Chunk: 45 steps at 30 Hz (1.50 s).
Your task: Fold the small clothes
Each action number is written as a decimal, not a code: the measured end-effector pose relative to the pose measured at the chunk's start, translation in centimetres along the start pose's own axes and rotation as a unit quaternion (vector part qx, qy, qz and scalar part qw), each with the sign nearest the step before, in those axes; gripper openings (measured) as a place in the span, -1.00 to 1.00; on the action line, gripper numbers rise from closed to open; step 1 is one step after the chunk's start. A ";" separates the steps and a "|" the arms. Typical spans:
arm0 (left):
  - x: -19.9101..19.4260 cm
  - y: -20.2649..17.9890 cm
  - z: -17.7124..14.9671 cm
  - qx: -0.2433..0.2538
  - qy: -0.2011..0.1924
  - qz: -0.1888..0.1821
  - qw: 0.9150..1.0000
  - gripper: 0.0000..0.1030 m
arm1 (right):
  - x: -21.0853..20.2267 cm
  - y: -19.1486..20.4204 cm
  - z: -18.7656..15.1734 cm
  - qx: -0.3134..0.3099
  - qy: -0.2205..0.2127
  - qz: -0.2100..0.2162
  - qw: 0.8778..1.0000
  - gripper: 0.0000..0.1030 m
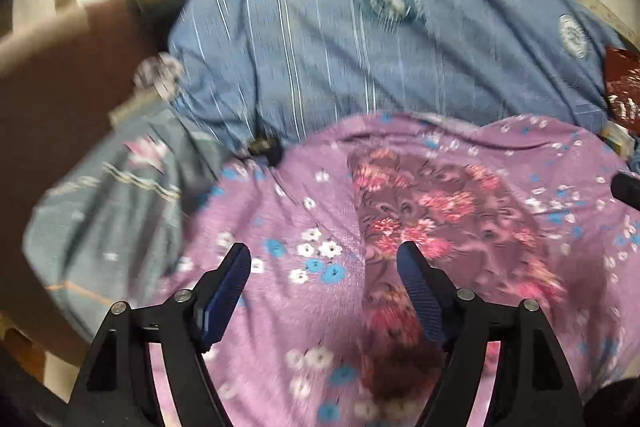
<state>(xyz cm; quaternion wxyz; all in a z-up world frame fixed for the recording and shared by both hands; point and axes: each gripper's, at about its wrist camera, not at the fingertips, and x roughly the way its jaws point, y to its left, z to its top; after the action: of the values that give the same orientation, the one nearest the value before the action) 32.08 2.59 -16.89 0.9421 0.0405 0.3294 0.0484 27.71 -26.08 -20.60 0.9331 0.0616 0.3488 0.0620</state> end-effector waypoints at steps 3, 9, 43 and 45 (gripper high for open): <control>-7.0 -0.2 0.0 -0.005 -0.034 0.009 0.999 0.52 | -5.0 1.0 0.2 0.002 -0.030 0.013 0.999 0.04; -21.9 -0.6 -1.7 -0.026 -0.130 0.028 0.991 0.81 | -14.2 3.2 0.1 -0.016 -0.086 0.027 0.996 0.08; -32.0 0.1 -0.9 -0.039 -0.170 0.066 0.983 0.99 | -23.2 6.9 1.1 -0.031 -0.148 0.057 0.987 0.28; -31.8 0.1 -0.8 -0.037 -0.170 0.072 0.982 0.99 | -23.1 7.1 1.1 -0.034 -0.147 0.062 0.987 0.28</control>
<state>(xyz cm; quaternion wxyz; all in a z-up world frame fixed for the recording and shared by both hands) 6.86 -1.03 2.11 0.9792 0.0367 0.1591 0.1208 10.63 -22.83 -3.74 0.9701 0.0598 0.2014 0.1215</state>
